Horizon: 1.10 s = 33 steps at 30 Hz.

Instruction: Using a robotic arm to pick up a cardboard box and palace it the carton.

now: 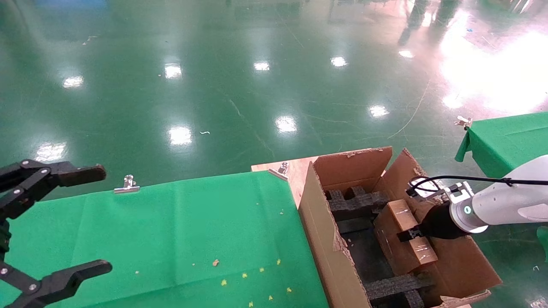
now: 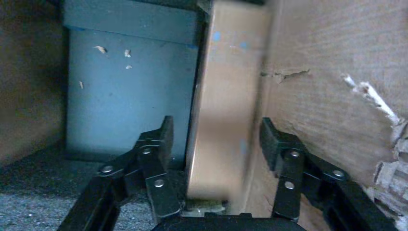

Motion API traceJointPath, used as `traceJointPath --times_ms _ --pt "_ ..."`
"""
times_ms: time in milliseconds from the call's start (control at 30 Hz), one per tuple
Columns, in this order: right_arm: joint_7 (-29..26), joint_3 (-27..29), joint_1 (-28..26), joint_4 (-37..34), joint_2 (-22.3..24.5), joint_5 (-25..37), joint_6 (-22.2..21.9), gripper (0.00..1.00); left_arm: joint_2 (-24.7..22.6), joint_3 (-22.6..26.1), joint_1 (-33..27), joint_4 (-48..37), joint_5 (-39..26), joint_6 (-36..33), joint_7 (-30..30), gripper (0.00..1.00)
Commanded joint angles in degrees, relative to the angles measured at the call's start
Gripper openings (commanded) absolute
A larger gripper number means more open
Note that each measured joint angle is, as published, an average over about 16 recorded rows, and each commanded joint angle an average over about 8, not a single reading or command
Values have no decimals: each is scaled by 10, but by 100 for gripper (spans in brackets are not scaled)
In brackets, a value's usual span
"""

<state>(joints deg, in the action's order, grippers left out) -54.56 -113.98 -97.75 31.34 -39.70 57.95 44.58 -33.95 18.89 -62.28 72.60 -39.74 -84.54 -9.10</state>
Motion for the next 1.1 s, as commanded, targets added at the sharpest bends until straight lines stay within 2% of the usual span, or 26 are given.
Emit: traceJointPath --times_ms 33,367,667,933,1100 --pt "0 1 -2 2 2 -1 0 100 0 0 0 0 0 0 0 100" --pt "-1 3 -31 26 16 8 -4 100 0 0 0 0 0 0 0 100" --pt "3 16 -102 80 35 23 -20 100 0 0 0 0 0 0 0 100" --pt "8 37 -181 177 61 35 -28 100 0 0 0 0 0 0 0 100" --pt "20 61 -209 263 95 13 -37 100 0 0 0 0 0 0 0 100"
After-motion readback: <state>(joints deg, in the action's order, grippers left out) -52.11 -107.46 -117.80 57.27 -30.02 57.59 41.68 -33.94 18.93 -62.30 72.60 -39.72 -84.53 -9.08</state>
